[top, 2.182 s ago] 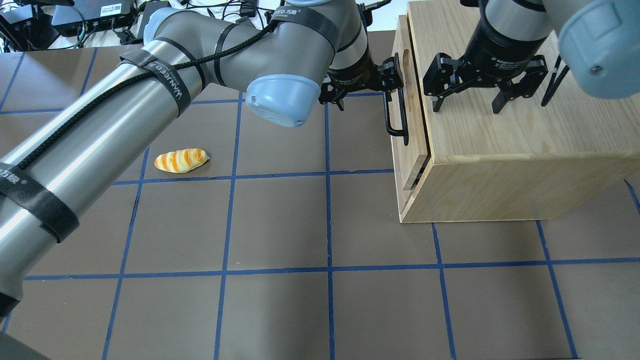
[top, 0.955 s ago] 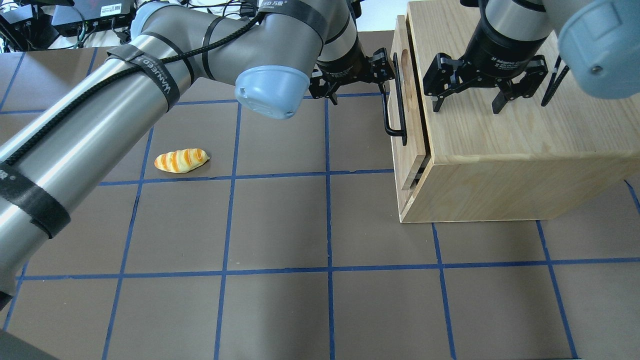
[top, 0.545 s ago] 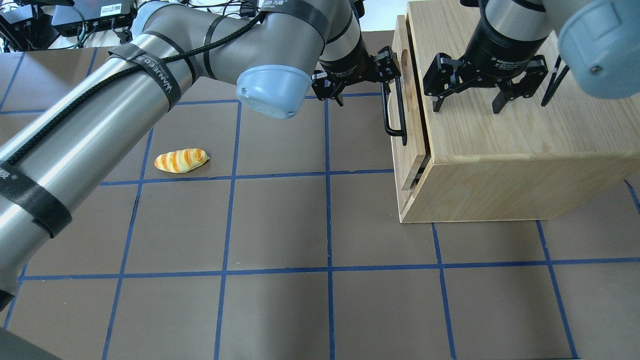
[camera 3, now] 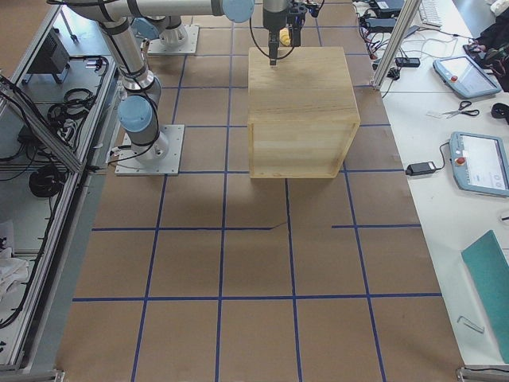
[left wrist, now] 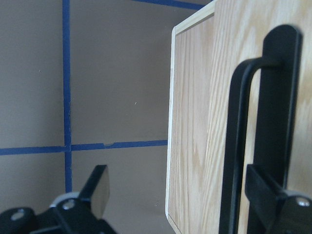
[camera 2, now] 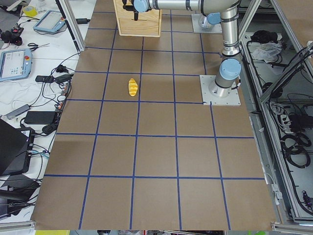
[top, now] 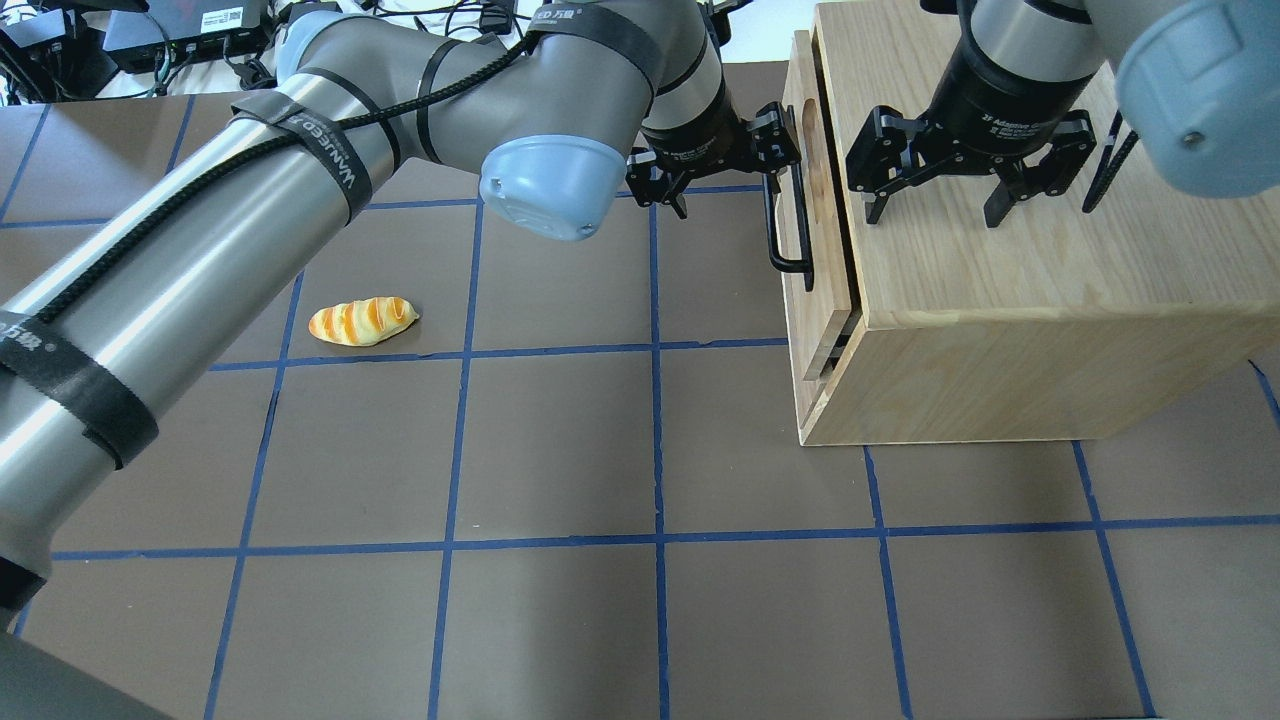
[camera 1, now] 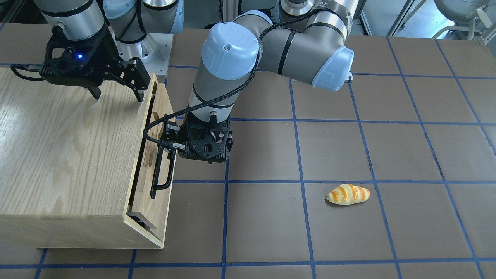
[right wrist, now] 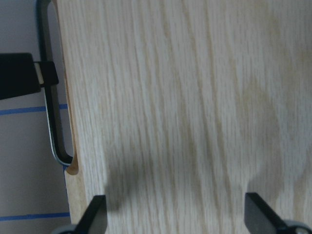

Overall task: Open upper drawer
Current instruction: 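Pull the drawer handle with the left gripper away from the cabinet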

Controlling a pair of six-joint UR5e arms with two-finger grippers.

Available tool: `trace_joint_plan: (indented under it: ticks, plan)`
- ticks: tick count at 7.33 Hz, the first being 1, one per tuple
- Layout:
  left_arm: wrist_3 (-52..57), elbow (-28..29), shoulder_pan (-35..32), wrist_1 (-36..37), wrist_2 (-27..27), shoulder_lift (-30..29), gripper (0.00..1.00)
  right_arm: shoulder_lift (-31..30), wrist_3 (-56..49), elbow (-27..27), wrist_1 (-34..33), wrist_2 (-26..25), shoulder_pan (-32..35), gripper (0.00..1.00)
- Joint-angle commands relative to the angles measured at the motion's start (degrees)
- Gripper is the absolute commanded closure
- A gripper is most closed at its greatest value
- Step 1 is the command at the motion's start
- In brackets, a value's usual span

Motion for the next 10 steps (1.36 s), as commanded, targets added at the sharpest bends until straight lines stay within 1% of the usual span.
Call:
trace_joint_plan:
  ticks: [1, 8, 10]
  plan:
    - [1.8, 0.0, 0.1, -0.2, 2.2, -0.1, 0.00, 0.0, 0.0, 0.0, 0.0, 0.1, 0.0, 0.00]
    - [5.2, -0.1, 0.5, -0.9, 5.4, 0.2, 0.00, 0.0, 0.0, 0.0, 0.0, 0.0, 0.0, 0.00]
    - [8.3, -0.3, 3.7, -2.7, 5.7, 1.2, 0.00, 0.0, 0.0, 0.0, 0.0, 0.0, 0.0, 0.00]
